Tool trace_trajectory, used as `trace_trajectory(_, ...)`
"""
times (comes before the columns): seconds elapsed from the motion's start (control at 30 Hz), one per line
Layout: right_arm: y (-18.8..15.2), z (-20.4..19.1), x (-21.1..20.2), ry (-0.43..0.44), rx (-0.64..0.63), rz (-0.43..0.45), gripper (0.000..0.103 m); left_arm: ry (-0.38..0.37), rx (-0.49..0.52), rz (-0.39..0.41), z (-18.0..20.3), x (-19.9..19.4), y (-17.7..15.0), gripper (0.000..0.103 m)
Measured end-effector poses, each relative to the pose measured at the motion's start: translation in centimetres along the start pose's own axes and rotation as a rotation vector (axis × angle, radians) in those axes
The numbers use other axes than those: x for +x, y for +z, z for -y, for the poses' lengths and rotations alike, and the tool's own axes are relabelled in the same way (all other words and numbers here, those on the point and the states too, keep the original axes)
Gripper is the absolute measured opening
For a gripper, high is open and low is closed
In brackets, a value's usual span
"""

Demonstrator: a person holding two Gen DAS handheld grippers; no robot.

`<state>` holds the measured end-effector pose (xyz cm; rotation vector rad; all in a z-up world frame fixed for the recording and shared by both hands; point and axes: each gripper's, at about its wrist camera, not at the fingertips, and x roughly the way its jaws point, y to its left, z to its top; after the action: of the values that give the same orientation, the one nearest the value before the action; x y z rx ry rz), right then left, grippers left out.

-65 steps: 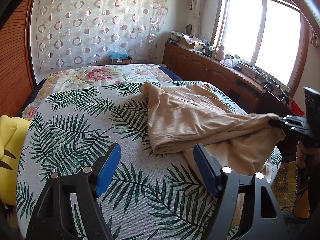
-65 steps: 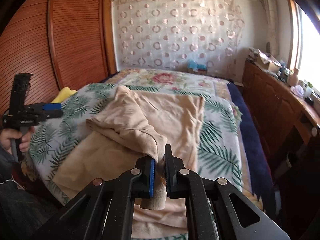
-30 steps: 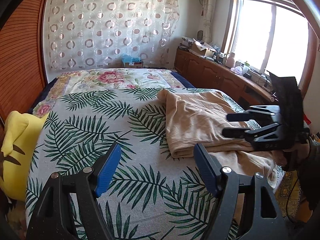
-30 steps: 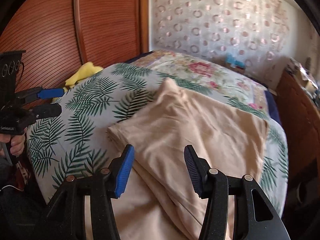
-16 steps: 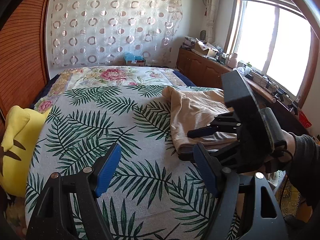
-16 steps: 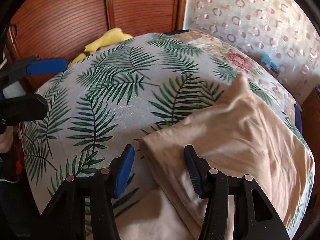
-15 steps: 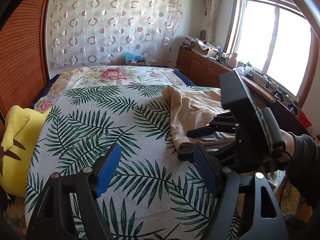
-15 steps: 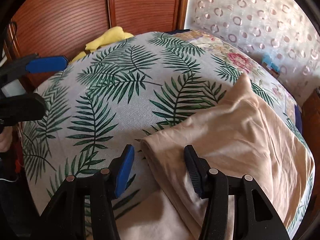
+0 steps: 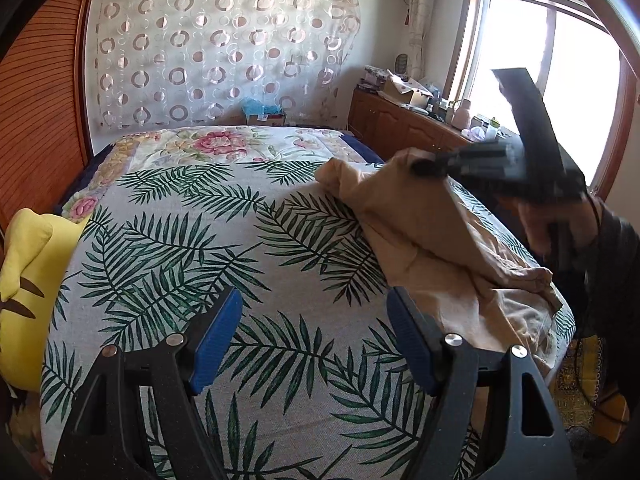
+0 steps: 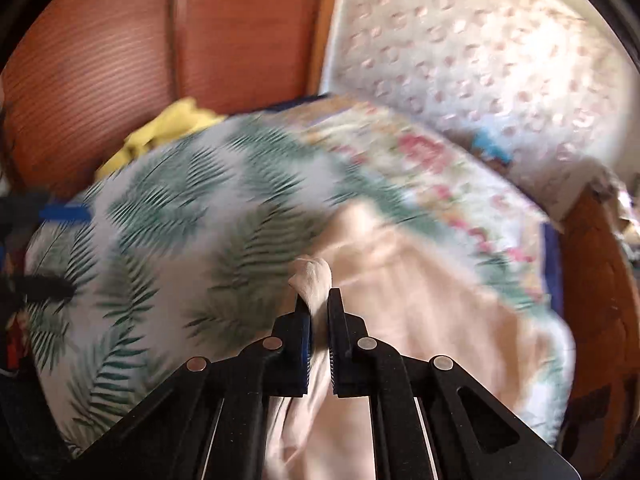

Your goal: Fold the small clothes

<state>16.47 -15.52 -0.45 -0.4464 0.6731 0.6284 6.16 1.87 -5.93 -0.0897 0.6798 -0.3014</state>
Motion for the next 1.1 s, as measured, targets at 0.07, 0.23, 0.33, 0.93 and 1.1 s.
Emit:
trace_trajectory(0.07, 0.4, 2.7, -0.2, -0.068, 0.02, 0.016, 0.007, -0.004, 0.002, -0.003, 0.2, 0.1, 0.0, 0.076)
trace_trajectory(0.23, 0.0, 7.3, 1.4, -0.222, 0.084, -0.001, 0.007, -0.006, 0.011, -0.013, 0.6, 0.4, 0.0, 0.076)
trace_trajectory(0.33, -0.6, 9.6, 3.7, -0.292, 0.153, -0.041, 0.007, -0.006, 0.015, -0.019, 0.8, 0.6, -0.1, 0.076)
trace_trajectory(0.93, -3.2, 13.2, 8.4, -0.266, 0.322, -0.129, 0.045, -0.037, 0.045, -0.024, 2.2, 3.8, 2.3, 0.076)
trace_trajectory(1.1, -4.6, 15.5, 7.0, -0.22, 0.389, -0.11, 0.045, -0.03, 0.106, -0.002, 3.5, 7.1, 6.4, 0.075)
